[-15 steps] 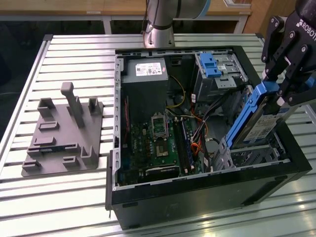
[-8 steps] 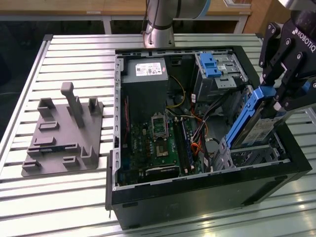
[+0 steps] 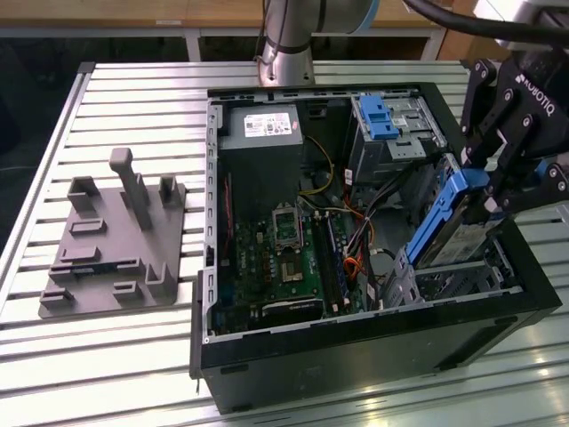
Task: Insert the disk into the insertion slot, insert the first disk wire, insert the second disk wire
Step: 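Insert the disk into the insertion slot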
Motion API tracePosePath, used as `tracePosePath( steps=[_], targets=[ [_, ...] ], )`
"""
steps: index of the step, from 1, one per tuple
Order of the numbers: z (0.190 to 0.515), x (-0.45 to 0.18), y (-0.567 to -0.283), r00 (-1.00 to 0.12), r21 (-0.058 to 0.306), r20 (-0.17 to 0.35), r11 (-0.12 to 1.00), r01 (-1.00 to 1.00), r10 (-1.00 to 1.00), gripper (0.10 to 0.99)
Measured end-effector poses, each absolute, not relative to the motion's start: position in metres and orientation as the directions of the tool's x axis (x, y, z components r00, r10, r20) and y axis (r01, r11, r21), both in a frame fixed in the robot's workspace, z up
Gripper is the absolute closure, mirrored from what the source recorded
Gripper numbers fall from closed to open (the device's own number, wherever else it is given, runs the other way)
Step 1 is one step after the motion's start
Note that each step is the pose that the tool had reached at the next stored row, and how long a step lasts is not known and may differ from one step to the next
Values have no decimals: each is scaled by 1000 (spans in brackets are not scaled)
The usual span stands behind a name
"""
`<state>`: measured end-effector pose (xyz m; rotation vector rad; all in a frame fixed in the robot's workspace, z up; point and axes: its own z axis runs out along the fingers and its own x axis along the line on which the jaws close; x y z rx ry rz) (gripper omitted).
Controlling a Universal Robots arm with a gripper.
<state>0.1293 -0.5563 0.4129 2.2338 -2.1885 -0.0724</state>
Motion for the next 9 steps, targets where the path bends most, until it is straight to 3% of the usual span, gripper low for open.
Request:
tracePosePath(
  steps=[6, 9],
  targets=[
    [403, 129, -558, 20, 42, -24, -21, -999, -1000, 722],
    [402, 129, -558, 20, 42, -24, -21, -999, -1000, 655]
  ],
)
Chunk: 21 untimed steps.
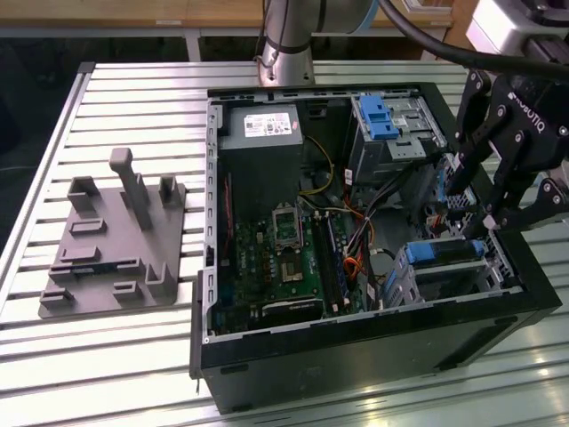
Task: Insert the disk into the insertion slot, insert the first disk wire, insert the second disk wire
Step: 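Insert the disk into the insertion slot, then insert the first disk wire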
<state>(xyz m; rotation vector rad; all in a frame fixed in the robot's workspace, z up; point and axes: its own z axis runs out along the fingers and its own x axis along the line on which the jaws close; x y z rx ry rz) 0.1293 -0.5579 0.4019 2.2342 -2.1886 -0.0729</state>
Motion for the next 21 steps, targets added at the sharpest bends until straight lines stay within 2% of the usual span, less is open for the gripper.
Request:
tracePosePath(
  steps=[2, 21],
  targets=[
    [402, 129, -558, 20, 42, -24, -21, -999, -1000, 529],
    [400, 129, -558, 14, 42, -24, -15, -999, -1000, 529]
  ],
)
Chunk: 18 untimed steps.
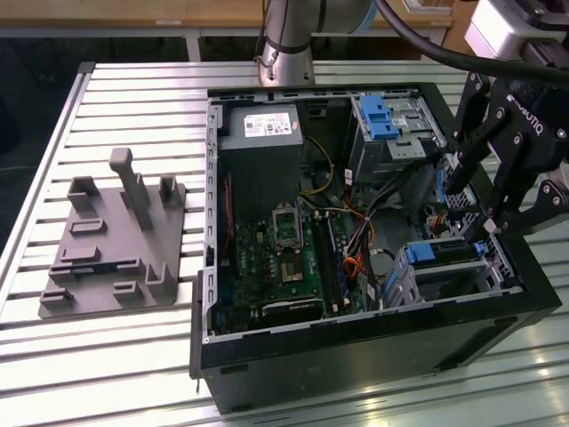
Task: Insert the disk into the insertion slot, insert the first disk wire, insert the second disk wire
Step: 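Insert the first disk wire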
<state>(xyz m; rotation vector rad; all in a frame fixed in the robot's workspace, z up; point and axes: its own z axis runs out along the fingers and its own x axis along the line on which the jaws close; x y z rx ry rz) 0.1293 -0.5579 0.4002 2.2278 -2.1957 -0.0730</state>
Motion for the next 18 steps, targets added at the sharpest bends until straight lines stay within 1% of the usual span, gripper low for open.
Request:
tracePosePath(
  steps=[5, 18],
  targets=[
    [398, 129, -557, -22, 40, -24, 22, -999, -999, 529],
    [393, 151, -530, -25, 40, -17, 24, -999, -1000, 529]
  ],
)
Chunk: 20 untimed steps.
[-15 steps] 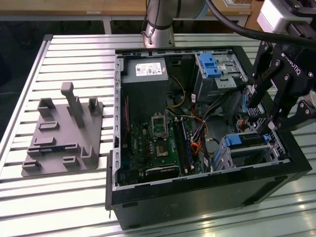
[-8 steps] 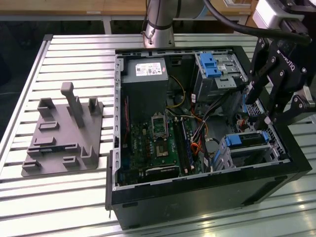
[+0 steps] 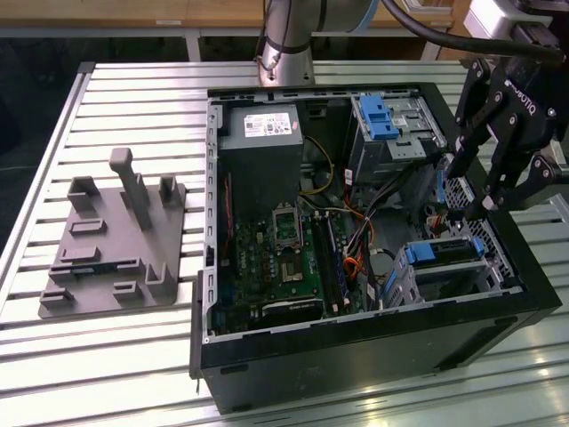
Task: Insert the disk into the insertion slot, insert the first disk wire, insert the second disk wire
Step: 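Insert the first disk wire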
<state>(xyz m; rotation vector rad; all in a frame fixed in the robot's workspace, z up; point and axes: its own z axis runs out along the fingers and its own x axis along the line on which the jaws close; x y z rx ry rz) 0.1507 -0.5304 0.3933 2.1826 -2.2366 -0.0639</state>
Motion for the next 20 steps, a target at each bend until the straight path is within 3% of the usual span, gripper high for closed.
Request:
tracePosePath(
  steps=[20],
  targets=[
    [374, 169, -500, -51, 36, 49, 53, -998, -997, 529]
  ],
)
